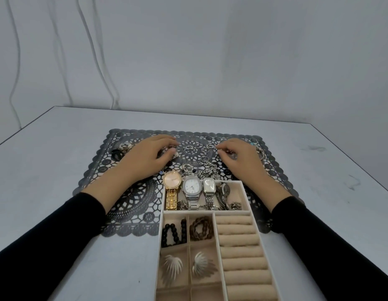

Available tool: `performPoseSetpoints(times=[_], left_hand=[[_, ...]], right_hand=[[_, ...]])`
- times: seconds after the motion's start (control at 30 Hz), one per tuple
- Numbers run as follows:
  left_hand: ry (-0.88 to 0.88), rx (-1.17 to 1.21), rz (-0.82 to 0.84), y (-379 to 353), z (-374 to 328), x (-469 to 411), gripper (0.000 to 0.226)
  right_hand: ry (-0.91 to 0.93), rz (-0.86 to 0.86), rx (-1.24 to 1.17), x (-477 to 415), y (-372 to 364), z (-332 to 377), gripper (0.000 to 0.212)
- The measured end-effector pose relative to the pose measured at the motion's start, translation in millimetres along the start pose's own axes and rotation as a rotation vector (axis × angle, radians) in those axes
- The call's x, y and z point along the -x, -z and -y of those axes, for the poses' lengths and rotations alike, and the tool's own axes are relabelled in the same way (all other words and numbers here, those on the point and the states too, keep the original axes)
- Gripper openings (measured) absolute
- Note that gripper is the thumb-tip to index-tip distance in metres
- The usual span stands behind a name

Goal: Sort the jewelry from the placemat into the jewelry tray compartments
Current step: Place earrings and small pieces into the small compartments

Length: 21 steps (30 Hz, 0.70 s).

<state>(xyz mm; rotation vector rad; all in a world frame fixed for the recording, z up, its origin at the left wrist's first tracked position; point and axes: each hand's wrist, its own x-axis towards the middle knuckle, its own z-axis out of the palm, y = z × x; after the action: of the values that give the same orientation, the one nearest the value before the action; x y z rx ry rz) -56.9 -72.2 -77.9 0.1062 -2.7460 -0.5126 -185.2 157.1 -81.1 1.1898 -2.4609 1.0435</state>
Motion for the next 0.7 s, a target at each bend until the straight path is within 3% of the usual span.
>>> performPoseSetpoints(times=[0.4, 0.7], left_hand=[[-0.171, 0.025, 0.137, -25, -5, -61, 0.035], [-0.113, 0.167, 0.086, -29, 1, -71, 0.022]], right_hand=[[0.124, 0.098, 0.042, -26, -23, -12, 0.019], [0.101, 0.119, -0.007, -29, -22, -11, 0.020]])
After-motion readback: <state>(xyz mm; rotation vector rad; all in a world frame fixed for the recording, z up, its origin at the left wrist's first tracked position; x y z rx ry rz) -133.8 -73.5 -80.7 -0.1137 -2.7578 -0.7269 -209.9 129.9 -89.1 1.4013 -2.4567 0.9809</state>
